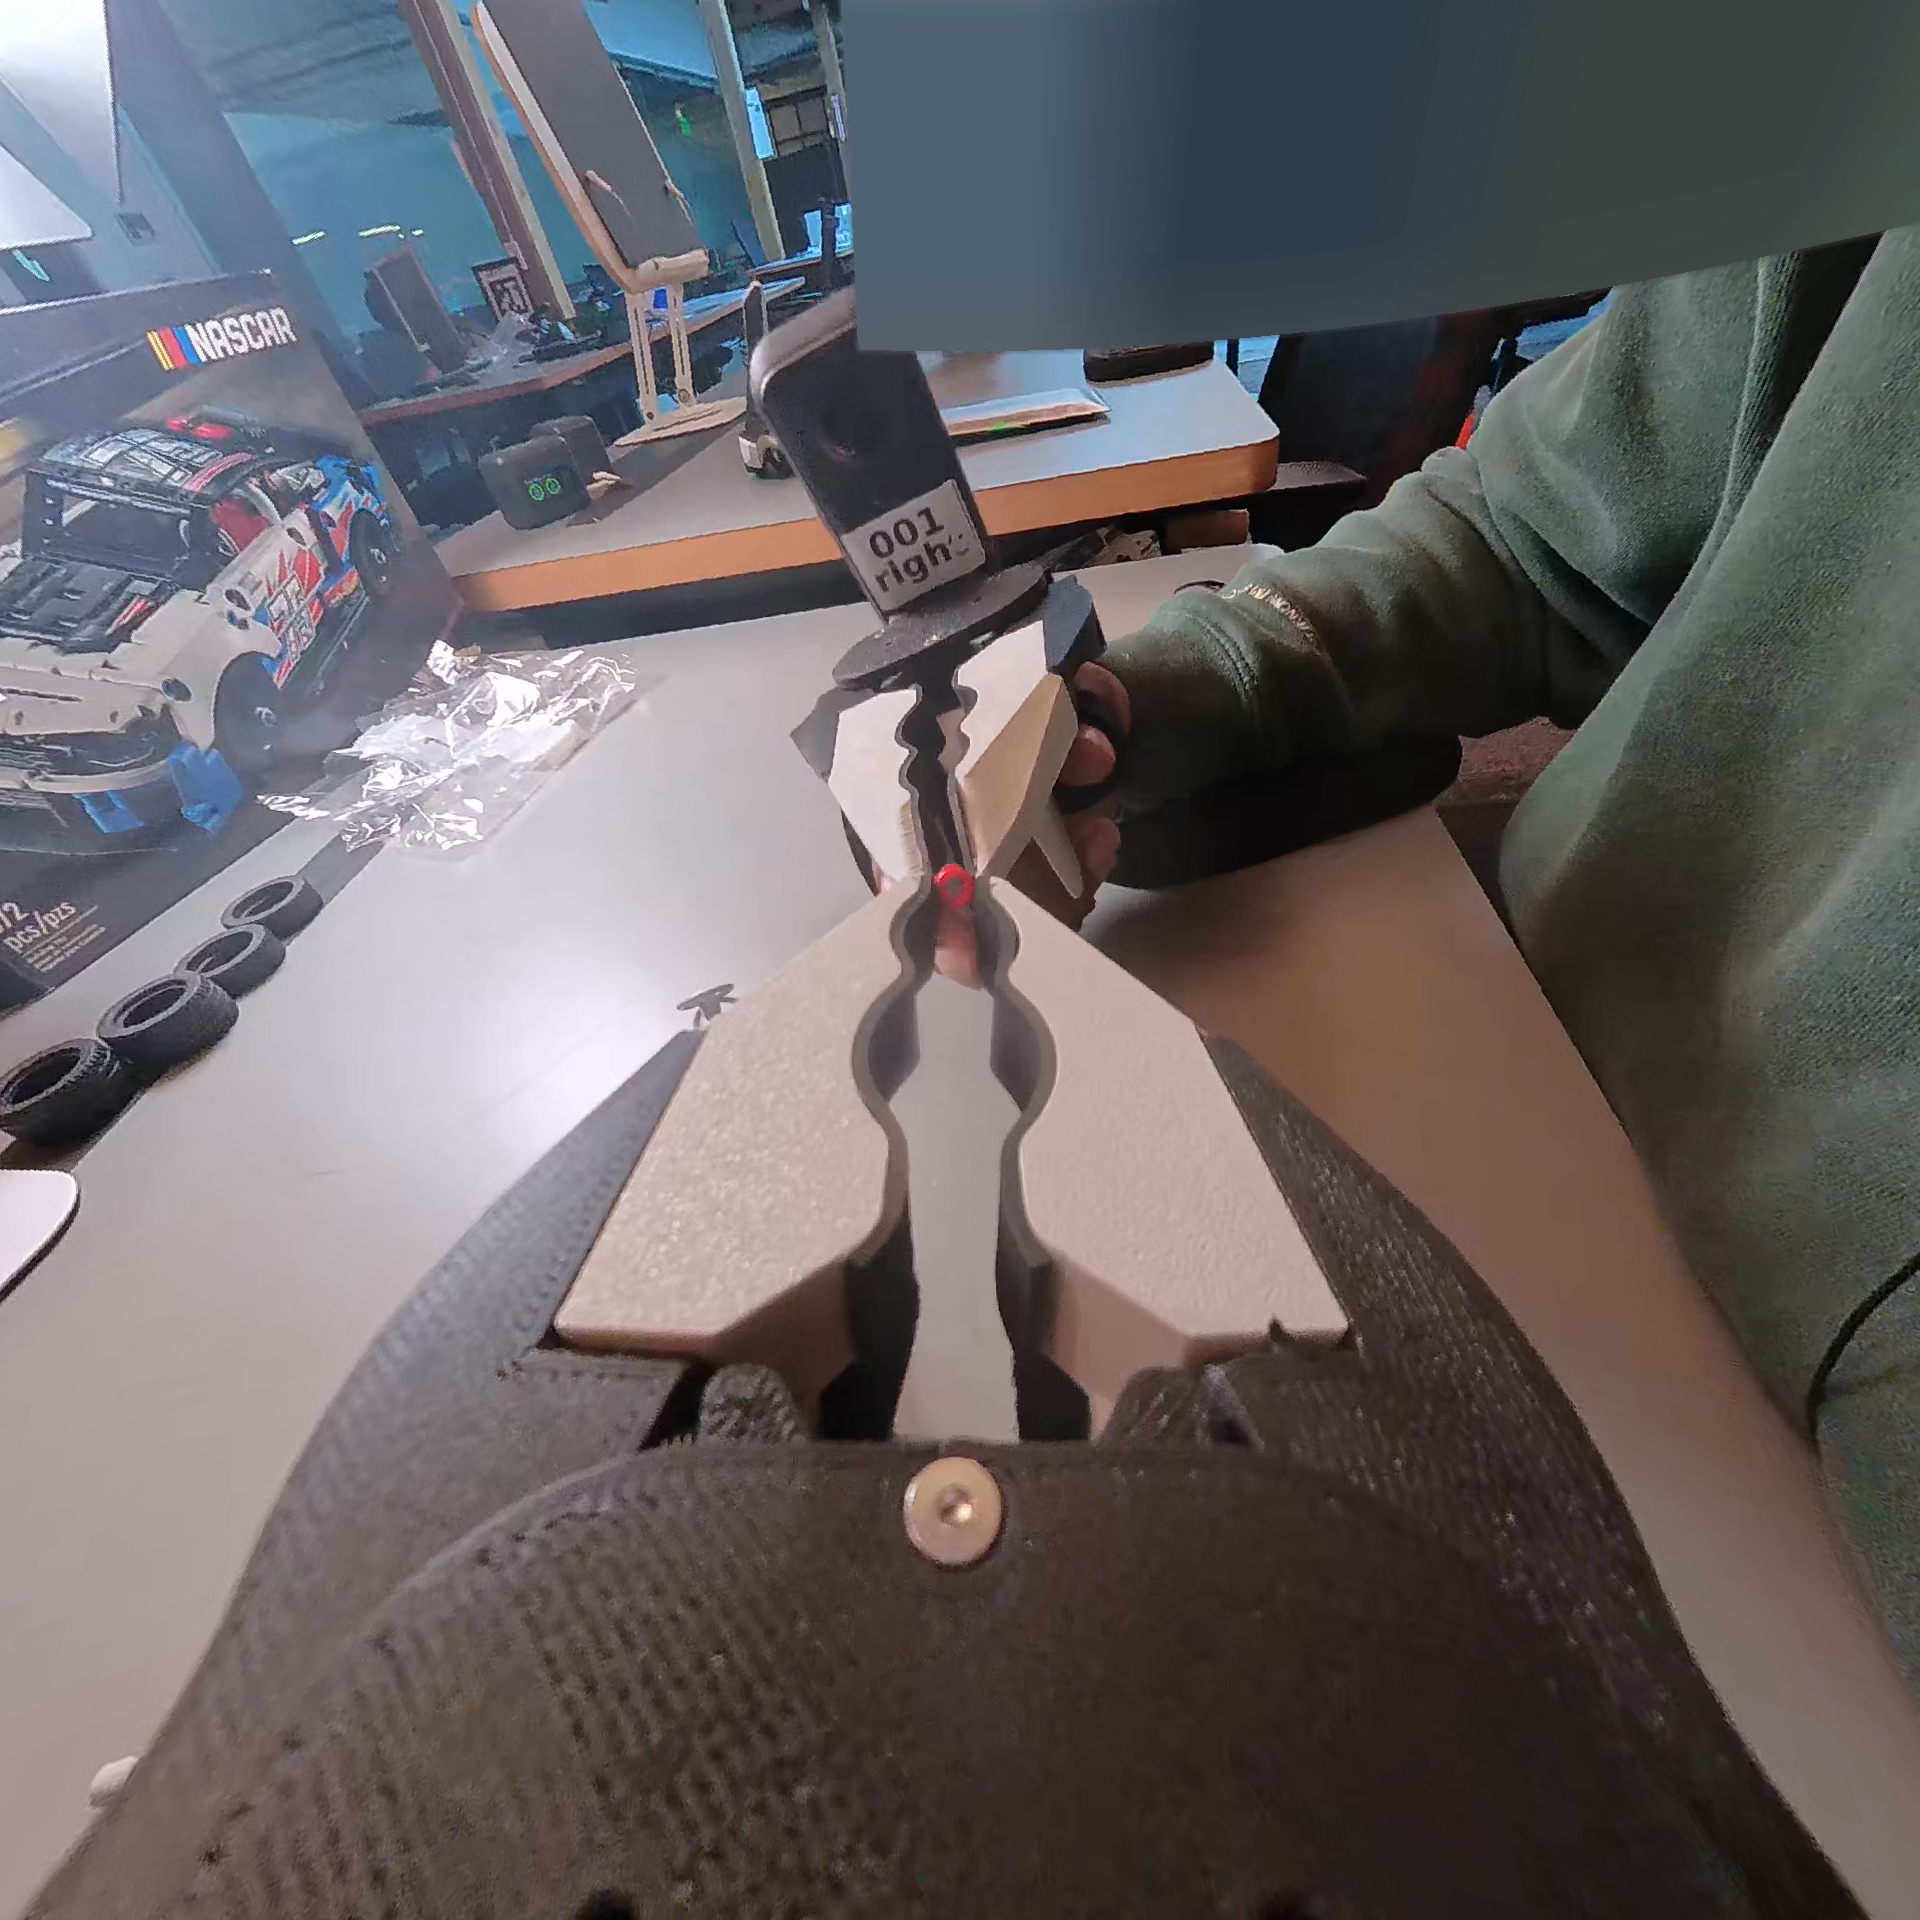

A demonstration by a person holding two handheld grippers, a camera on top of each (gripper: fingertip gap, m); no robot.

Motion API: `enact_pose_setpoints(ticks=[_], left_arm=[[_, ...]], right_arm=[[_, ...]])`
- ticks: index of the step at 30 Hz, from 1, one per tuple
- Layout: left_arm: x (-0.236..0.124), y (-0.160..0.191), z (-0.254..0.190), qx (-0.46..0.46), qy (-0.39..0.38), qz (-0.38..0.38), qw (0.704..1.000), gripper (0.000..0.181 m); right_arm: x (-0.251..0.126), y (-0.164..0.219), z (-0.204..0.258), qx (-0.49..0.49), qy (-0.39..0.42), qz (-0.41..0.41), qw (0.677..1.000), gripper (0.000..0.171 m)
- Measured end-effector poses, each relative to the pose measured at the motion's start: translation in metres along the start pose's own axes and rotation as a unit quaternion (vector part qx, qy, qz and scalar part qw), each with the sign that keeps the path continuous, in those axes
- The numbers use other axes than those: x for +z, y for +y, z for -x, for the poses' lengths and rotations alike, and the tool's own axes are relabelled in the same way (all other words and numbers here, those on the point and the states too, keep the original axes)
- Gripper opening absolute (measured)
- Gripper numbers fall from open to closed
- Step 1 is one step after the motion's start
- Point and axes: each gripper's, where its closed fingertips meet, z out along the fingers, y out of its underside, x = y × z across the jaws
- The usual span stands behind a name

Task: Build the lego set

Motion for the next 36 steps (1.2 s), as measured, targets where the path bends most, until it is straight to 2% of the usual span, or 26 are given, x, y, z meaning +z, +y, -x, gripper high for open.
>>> enact_pose_setpoints(ticks=[5,9,36], left_arm=[[-0.0016,-0.0084,0.0041,-0.037,-0.008,-0.028,0.999,0.004],[-0.0026,-0.0090,0.0048,-0.048,-0.005,-0.033,0.998,0.004],[-0.0015,-0.0066,-0.0015,-0.028,0.010,-0.043,0.999,0.004]], right_arm=[[0.0007,-0.0085,-0.0009,0.091,-0.035,-0.034,0.995,0.004],[0.0016,-0.0091,-0.0010,0.116,-0.048,-0.040,0.991,0.004],[0.0020,-0.0078,0.0023,0.140,-0.063,-0.034,0.988,0.005]])
